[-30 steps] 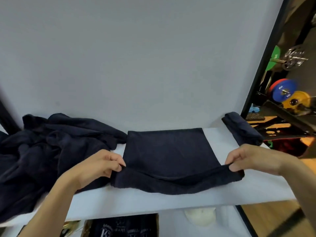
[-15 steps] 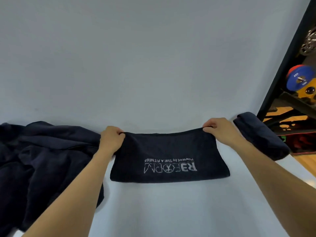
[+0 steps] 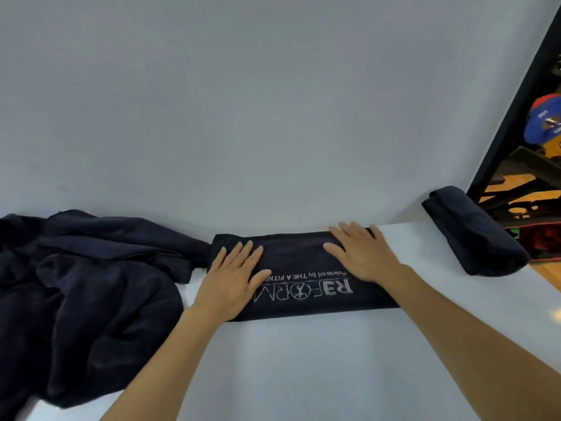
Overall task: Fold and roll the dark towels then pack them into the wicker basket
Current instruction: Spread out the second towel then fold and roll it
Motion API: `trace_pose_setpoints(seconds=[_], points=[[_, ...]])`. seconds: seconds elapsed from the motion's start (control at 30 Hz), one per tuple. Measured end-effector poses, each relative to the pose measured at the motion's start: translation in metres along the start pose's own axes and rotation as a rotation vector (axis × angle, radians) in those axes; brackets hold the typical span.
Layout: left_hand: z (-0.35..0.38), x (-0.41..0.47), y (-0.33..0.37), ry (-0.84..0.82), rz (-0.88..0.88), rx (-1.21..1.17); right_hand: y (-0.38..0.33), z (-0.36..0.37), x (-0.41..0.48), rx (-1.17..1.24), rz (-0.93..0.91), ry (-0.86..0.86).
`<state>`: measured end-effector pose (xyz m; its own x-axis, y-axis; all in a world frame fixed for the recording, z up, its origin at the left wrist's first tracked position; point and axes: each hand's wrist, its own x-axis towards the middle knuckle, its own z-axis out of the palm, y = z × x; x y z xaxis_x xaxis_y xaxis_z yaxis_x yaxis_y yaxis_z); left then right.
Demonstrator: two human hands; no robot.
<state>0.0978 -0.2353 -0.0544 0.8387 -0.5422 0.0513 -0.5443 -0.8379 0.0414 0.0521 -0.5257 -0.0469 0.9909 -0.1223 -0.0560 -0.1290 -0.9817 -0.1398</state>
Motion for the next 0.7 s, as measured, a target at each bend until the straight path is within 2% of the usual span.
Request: trace_pose_setpoints(seconds=[0.07,0.17,0.27,0.37,0.47,0.53,0.6,0.7], points=[[-0.004,-0.017,-0.004,0.021,-0.080,0.018,0.021,-0.007,0.007,0.035,0.065,0.016],[-0.008,-0.046,0.004,0.032,-0.209,-0.049,0.031,-0.017,0.000,0.130,0.092,0.151],[-0.009,-0.048,0.007,0.083,-0.243,-0.249,0.032,-0.025,-0.023,0.248,0.131,0.213],[-0.021,-0.026,-0.004,0.065,-0.213,-0.340,0.038,-0.037,-0.051,0.459,0.247,0.137],[-0.033,-0.006,-0.004,0.181,-0.205,-0.148,0.035,-0.052,-0.099,0.797,0.401,-0.039],[-0.043,-0.007,0.022,0.279,-0.123,-0.066,0.025,-0.055,-0.142,0.950,0.489,-0.130],[-0.047,-0.030,0.065,0.310,0.114,-0.212,0.010,-0.054,-0.182,0.995,0.528,-0.209],[-0.036,-0.100,0.119,0.108,0.488,-0.456,-0.011,-0.049,-0.225,1.037,0.520,-0.291]])
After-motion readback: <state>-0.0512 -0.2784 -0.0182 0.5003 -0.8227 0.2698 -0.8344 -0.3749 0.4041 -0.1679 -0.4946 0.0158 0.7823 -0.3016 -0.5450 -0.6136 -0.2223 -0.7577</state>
